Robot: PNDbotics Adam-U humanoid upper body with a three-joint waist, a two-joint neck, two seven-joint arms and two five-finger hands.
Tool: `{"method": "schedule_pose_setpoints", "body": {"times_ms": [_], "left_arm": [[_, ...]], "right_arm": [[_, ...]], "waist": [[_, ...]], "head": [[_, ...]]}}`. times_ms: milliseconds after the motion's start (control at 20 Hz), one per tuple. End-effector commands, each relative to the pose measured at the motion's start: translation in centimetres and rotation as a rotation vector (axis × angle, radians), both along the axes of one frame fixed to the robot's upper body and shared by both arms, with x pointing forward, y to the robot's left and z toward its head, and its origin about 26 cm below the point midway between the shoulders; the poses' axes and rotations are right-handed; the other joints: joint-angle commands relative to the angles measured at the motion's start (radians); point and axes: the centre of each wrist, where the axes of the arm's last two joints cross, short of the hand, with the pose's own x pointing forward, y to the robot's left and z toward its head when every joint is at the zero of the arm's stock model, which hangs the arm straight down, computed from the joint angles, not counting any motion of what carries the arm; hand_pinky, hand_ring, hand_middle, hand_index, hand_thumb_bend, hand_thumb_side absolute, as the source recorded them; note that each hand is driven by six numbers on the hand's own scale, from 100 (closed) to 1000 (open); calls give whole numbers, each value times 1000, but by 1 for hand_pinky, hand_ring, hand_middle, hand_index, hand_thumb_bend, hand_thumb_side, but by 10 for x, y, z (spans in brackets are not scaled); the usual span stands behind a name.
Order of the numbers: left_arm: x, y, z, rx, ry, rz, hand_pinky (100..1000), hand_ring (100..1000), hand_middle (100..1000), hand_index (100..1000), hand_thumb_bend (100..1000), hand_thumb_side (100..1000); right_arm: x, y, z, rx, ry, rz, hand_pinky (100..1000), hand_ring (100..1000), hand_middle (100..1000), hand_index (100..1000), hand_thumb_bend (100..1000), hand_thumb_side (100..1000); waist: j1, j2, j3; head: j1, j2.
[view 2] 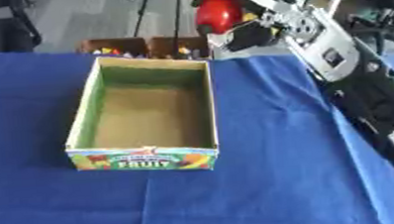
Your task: Pick up objects on the table and place them in the box.
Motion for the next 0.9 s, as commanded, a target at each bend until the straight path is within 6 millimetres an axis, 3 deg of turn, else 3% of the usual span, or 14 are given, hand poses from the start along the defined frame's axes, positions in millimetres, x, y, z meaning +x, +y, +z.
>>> {"method": "schedule_pose_setpoints", "body": {"times_ms": [50, 300, 900], "left_arm": [[-4, 0, 10, 12, -37, -1, 714, 751, 739, 906, 100, 910], [-4, 0, 10, 5, -33, -1, 716, 753, 740, 905, 100, 909], [-4, -2, 12, -5, -39, -11, 720, 754, 739, 904, 100, 904]], "right_arm": [[2, 10, 10, -21, -28, 12, 650, 951, 750, 772, 100, 138], [17, 23, 4, -22, -22, 6, 647, 948, 750, 772, 100, 143], [37, 31, -30, -137, -15, -35, 640, 941, 758, 769, 100, 181]], "waist": [[4, -22, 4], [2, -28, 12], [6, -33, 21]], "head": [[-27, -12], [-63, -8], [-141, 2]]}}
